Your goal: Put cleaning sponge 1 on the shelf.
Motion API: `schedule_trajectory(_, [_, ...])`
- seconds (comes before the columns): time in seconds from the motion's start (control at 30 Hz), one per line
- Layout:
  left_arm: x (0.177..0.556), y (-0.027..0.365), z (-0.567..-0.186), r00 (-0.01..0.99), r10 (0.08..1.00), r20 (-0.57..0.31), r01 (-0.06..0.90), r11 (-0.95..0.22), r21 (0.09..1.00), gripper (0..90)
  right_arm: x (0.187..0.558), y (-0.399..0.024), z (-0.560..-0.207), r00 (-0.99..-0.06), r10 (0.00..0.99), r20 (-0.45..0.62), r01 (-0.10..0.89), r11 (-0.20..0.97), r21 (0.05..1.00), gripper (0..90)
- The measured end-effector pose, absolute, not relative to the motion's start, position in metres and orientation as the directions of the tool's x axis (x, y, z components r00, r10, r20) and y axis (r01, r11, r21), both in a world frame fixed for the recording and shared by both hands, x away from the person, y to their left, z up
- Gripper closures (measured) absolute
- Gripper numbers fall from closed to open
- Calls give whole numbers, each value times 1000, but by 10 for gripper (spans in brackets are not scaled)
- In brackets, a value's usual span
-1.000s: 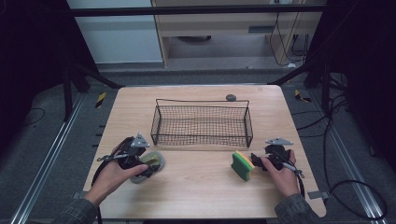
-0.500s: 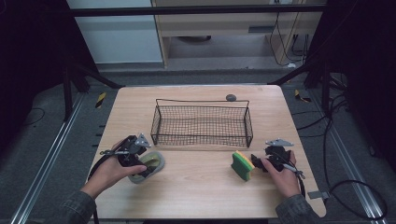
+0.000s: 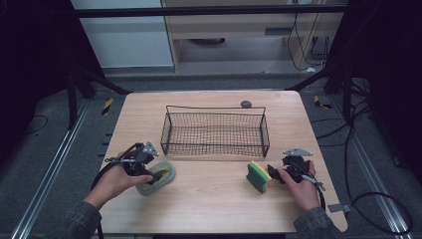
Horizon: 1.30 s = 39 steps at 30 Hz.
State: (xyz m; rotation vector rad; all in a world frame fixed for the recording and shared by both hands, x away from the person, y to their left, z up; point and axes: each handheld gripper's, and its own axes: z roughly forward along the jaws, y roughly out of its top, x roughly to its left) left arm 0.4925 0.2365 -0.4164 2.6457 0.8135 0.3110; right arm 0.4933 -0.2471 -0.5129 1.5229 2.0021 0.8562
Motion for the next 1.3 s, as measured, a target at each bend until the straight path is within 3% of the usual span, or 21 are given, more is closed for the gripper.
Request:
schedule_trajectory(0.43, [506, 227, -425, 823, 565, 62, 532, -803, 268, 508, 493, -247, -513, -269, 963, -1, 663, 187, 725, 5])
schedule_trajectory(1.0, [515, 221, -432, 833, 551, 47, 529, -819, 222, 594, 493, -248, -513, -276, 961, 0, 663, 190, 724, 4])
schedule_trajectory(1.3, [514, 223, -433, 836, 544, 72, 518, -825, 226, 698, 493, -248, -513, -278, 960, -1, 662, 193, 724, 4])
